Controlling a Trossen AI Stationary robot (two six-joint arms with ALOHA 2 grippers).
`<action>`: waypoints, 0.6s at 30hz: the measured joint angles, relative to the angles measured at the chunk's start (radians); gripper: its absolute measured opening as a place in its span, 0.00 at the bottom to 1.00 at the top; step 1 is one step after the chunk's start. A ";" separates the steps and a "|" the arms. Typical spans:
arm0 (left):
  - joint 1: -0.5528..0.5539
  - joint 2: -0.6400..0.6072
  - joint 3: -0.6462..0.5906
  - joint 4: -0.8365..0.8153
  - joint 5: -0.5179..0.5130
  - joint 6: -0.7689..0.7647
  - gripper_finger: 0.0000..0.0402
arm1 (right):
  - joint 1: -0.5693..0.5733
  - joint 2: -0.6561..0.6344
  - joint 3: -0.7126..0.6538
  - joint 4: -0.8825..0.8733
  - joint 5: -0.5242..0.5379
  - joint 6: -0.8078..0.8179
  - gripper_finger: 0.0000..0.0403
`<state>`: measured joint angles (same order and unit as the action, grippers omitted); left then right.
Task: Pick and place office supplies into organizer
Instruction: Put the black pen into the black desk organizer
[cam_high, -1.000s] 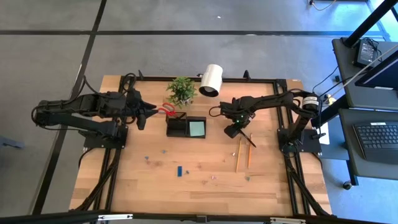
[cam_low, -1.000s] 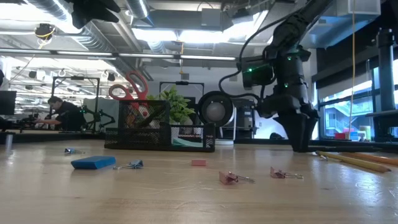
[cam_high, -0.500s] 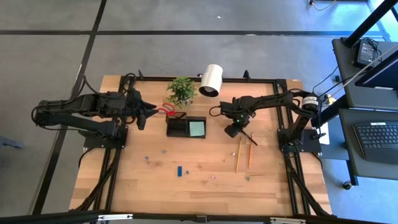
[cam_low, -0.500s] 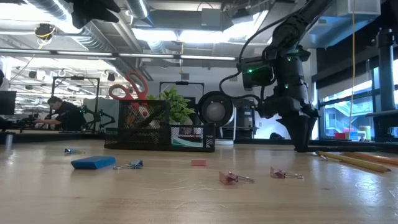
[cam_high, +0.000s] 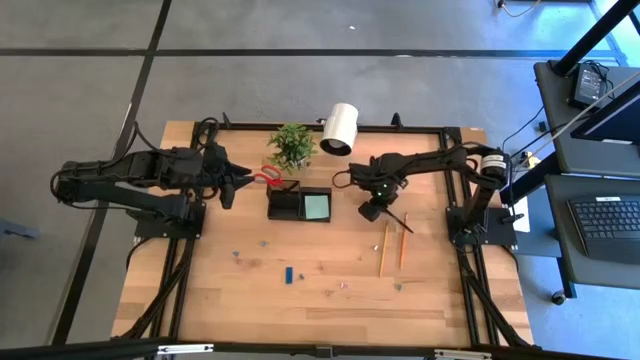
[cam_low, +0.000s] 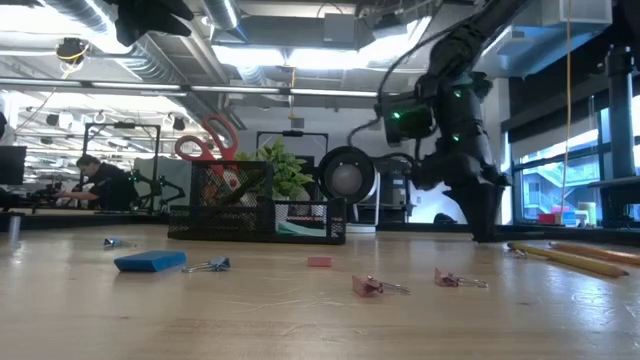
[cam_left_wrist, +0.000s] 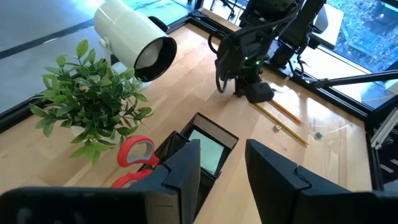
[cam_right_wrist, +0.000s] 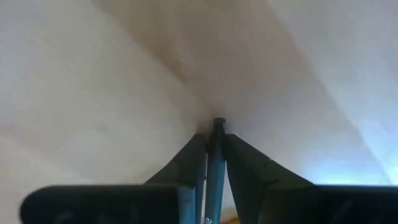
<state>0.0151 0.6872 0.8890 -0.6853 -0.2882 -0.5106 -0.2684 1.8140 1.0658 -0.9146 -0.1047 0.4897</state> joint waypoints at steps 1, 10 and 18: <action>0.000 0.000 0.000 0.000 0.000 0.000 0.31 | 0.004 0.000 0.024 0.003 -0.002 -0.007 0.14; 0.000 0.000 0.000 0.000 0.002 0.000 0.31 | 0.056 -0.005 0.307 -0.022 -0.091 -0.100 0.15; 0.000 0.000 0.000 0.000 0.002 0.000 0.31 | 0.133 -0.007 0.589 0.044 -0.144 -0.186 0.15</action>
<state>0.0150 0.6872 0.8890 -0.6853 -0.2867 -0.5105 -0.1352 1.8065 1.6550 -0.8706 -0.2490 0.3038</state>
